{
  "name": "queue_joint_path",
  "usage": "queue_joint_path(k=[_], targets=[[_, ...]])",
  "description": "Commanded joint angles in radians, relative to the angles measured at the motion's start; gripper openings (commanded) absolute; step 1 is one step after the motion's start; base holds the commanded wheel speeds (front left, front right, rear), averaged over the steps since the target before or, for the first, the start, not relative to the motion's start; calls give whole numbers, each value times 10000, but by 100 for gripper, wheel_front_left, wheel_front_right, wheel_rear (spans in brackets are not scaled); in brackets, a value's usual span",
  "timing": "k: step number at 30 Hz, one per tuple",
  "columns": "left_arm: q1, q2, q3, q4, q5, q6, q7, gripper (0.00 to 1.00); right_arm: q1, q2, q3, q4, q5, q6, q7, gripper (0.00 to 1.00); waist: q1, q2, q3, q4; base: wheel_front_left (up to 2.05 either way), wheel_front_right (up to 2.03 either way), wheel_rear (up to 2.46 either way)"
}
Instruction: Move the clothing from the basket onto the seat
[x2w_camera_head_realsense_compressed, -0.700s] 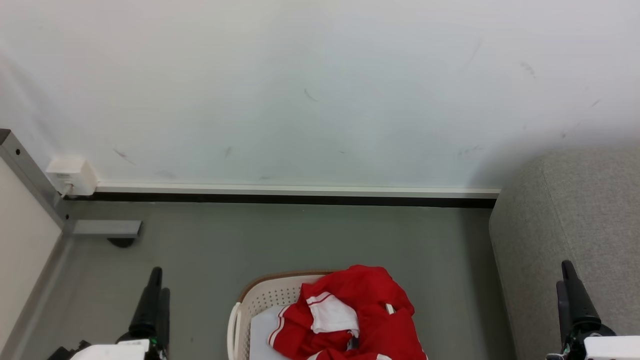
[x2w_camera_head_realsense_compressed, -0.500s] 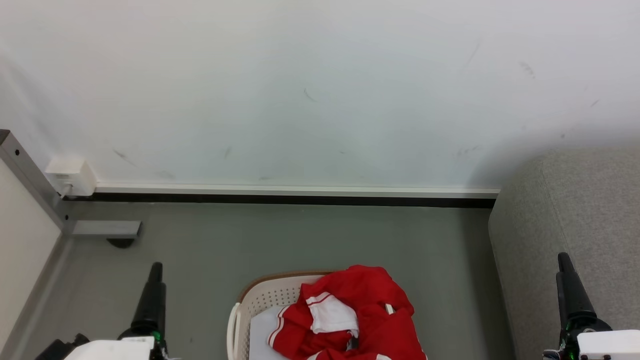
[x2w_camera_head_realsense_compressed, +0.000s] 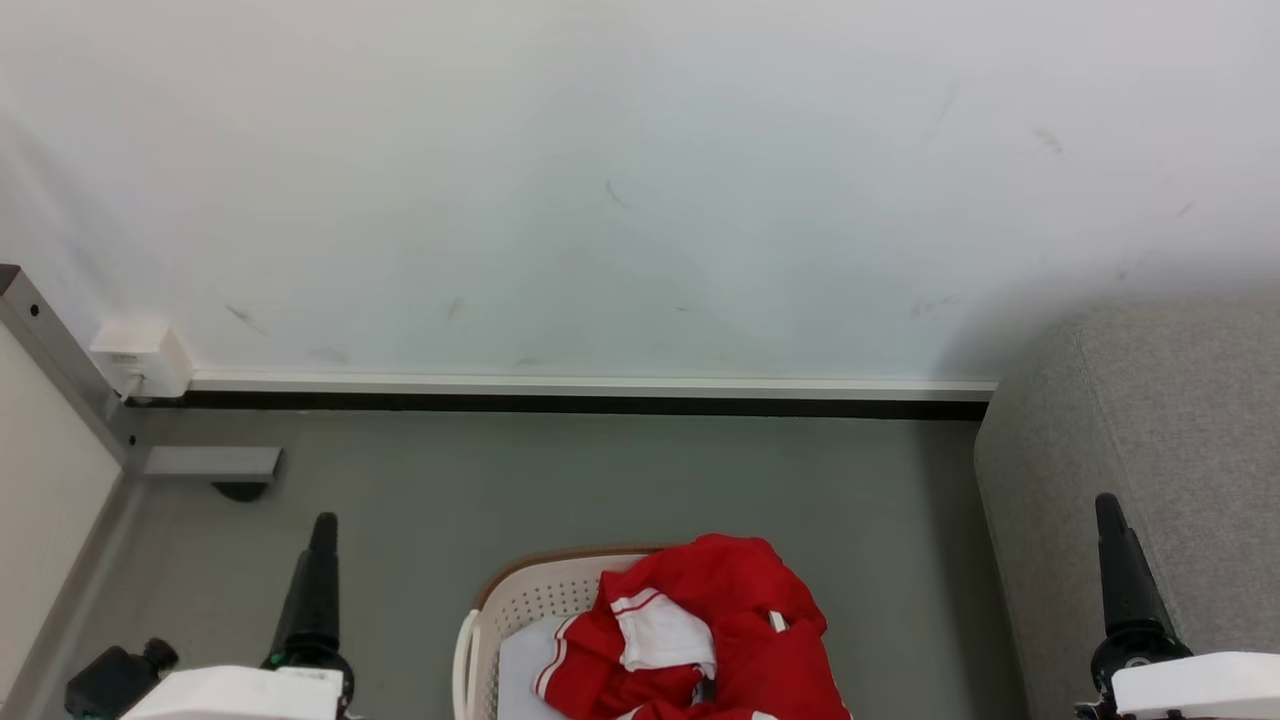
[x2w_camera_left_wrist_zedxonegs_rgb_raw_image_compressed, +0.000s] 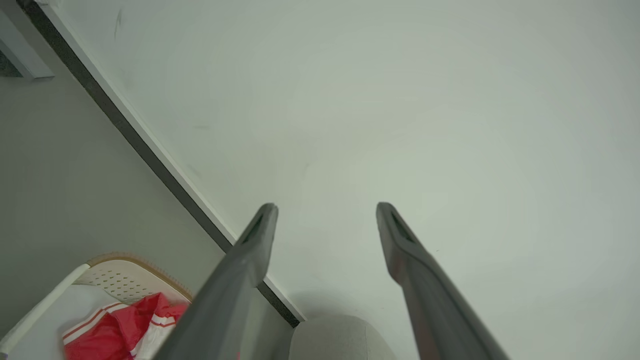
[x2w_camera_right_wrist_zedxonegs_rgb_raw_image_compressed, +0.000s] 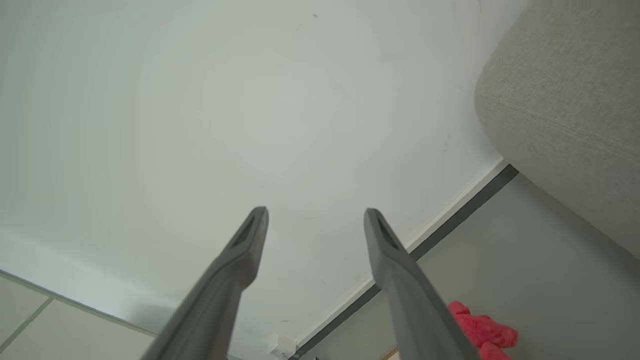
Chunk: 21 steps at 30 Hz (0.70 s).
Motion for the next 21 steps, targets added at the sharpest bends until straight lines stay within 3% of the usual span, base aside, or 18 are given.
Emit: queue_joint_path(k=[1, 21], targets=[[-132, 100, -77, -175, 684, 49, -167, 100, -224, -153, 125, -245, -620, -6, -153, 100, 0, 0, -15, 1, 0, 0, 0], [9, 219, -711, -150, 4844, 776, -786, 100, -109, -264, 557, 66, -4456, -9, -770, 100, 0, 0, -138, 9, 0, 0, 0]])
